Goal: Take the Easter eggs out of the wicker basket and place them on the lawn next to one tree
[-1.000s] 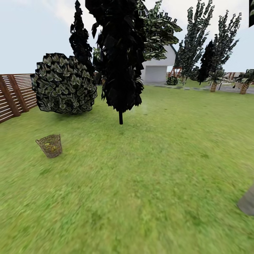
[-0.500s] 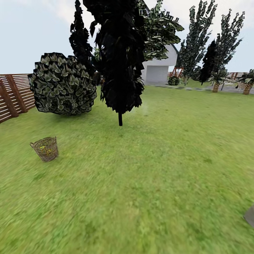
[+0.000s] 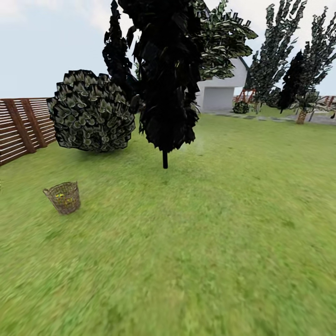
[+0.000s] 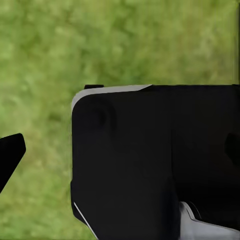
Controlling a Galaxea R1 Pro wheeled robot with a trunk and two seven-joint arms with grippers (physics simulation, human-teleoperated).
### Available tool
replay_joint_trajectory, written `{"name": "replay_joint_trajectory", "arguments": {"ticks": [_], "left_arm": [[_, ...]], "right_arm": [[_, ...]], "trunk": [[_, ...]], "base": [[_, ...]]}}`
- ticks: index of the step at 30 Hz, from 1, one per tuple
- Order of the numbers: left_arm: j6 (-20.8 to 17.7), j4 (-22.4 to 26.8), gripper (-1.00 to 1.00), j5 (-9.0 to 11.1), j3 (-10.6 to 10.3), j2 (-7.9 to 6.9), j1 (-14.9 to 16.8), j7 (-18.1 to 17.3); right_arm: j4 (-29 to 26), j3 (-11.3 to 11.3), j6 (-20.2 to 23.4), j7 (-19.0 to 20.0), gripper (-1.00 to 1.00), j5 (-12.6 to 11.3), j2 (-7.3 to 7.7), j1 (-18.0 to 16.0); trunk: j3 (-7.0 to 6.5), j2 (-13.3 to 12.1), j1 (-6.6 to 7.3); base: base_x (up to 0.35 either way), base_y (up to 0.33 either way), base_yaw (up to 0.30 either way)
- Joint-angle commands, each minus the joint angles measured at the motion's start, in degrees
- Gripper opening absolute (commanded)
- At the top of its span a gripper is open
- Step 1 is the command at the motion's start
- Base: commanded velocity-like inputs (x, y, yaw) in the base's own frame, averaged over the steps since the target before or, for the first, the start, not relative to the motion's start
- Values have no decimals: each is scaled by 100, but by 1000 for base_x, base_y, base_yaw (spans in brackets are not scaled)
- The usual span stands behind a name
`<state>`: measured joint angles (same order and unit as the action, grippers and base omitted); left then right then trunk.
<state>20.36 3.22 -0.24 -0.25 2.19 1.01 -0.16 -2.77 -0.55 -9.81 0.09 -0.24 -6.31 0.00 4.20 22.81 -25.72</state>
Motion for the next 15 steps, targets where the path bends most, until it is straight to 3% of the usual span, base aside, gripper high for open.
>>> {"name": "replay_joint_trajectory", "arguments": {"ticks": [1, 9, 15], "left_arm": [[21, -5, 100, -2, -1, 0, 5, -3], [21, -5, 100, -2, -1, -2, 5, -2], [21, -5, 100, -2, -1, -2, 5, -2]], "right_arm": [[-5, -4, -12, 2, 100, -3, -1, 0], [6, 2, -12, 4, 100, -3, -9, 2], [1, -8, -12, 2, 100, -3, -3, 0]], "trunk": [[7, 10, -6], [-40, 10, -6], [-69, 10, -6]], "base": [[284, -188, 109], [281, -186, 170], [305, -74, 139]]}}
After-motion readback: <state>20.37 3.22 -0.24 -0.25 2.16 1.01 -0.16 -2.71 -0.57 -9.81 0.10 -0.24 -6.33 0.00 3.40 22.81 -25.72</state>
